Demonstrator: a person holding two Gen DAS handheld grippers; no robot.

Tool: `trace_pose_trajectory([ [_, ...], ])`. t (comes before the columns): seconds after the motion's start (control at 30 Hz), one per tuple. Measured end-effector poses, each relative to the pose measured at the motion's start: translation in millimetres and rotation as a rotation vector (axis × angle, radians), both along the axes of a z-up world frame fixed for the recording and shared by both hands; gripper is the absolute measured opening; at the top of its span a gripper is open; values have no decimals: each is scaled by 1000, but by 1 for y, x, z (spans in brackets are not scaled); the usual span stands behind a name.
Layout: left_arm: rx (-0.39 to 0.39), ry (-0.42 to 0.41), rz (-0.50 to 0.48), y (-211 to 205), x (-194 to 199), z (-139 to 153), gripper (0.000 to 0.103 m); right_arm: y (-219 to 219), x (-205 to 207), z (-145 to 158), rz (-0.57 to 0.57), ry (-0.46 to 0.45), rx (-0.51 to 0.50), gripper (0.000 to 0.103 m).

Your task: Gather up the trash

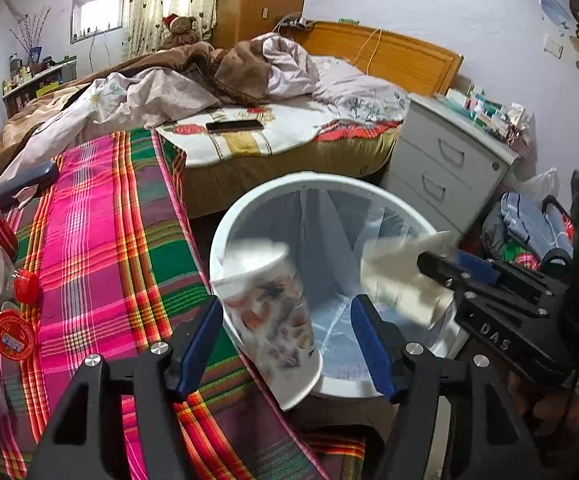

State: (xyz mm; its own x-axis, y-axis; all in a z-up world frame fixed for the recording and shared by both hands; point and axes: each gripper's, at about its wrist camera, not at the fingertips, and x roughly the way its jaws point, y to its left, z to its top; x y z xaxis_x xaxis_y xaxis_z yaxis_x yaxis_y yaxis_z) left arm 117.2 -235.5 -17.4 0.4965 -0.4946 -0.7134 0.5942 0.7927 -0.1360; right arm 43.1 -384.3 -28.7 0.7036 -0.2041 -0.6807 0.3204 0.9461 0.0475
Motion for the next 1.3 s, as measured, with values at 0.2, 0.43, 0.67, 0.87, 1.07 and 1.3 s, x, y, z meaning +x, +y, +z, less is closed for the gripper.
trace_pose_trajectory([
  [0.2,37,-67,65,11,-7,9,69,6,-12,7,1,-51,25,57],
  [0.43,30,-155,168,46,-28,24,73,36,-25,21,51,-102,32,56],
  [0.67,42,-189,275,87,-45,24,73,70,-32,28,103,-141,27,56],
  [0.87,32,-205,364,121,-54,23,73,94,-32,29,149,-148,19,56],
  [1.07,36,-185,405,141,-58,17,73,114,-28,25,191,-146,15,56],
  [1.3,16,-183,426,158,-62,15,73,134,-28,27,219,-143,-8,56],
])
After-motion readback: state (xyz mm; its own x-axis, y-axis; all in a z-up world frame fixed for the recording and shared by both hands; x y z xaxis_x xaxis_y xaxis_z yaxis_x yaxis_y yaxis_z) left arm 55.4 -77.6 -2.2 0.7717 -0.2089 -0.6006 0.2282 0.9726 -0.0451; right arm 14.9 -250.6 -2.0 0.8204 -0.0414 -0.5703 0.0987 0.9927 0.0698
